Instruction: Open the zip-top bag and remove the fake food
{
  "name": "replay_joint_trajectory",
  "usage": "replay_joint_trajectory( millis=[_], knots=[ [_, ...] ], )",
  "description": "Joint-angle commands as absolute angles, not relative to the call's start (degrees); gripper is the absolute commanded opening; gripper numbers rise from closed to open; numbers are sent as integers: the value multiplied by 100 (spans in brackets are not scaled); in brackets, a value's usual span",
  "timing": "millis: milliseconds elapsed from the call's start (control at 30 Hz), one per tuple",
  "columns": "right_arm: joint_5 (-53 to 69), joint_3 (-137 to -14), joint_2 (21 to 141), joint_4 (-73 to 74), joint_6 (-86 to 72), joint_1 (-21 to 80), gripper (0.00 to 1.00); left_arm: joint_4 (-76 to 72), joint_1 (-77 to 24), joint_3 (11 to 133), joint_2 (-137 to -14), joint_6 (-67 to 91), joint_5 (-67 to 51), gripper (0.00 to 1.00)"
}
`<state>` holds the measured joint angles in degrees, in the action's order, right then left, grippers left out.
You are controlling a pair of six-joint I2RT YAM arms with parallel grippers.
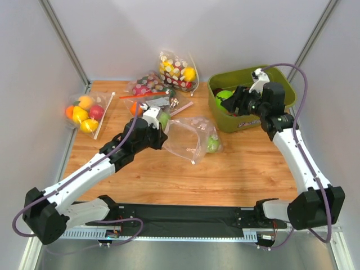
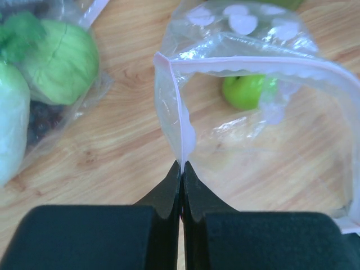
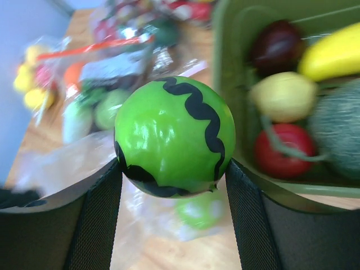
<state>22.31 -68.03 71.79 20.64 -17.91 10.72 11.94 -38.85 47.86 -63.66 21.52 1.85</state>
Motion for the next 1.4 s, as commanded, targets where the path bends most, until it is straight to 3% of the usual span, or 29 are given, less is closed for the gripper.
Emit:
replay_joint_trajectory(
  millis=[0, 233, 300, 367, 400, 467, 633, 833, 1033, 1233, 1367],
  knots=[
    [1610, -7189, 7557, 1960, -1644, 572, 0, 1678, -3858, 5282, -5925, 1697, -193, 0],
    [388, -7777, 8628, 2118, -1397, 115, 5, 2871, -3858, 6107, -5458, 1179, -641, 0],
    [168, -7910, 8858, 2127, -1363, -121, 25, 3171, -3850, 6520, -5440, 1029, -712, 0],
    [10, -8120, 9175, 2144, -1292, -271, 58, 3637, -3850, 6958, -5528, 879, -826, 0],
    [9, -8208, 9280, 2232, -1205, -307, 65, 3787, -3850, 7109, -5572, 835, -896, 0],
    [-350, -8436, 9482, 2337, -1064, -369, 77, 4130, -3850, 7444, -5747, 747, -1089, 0],
    [-676, -8587, 9440, 2540, -765, -369, 89, 4123, -3850, 7454, -6116, 721, -1371, 0],
    [-256, -8106, 8518, 2453, -817, -299, 89, 3587, -3850, 7014, -6380, 940, -1345, 0],
    [1659, -7393, 7429, 2004, -1125, 384, 77, 3279, -3850, 6811, -6416, 1090, -1196, 0],
    [4161, -6979, 7260, 1530, -1371, 1640, 69, 3226, -3850, 6873, -6390, 1107, -1099, 0],
    [5104, -6531, 7400, 635, -1819, 2389, 63, 3173, -3850, 6882, -6346, 1142, -1081, 0]
  ],
)
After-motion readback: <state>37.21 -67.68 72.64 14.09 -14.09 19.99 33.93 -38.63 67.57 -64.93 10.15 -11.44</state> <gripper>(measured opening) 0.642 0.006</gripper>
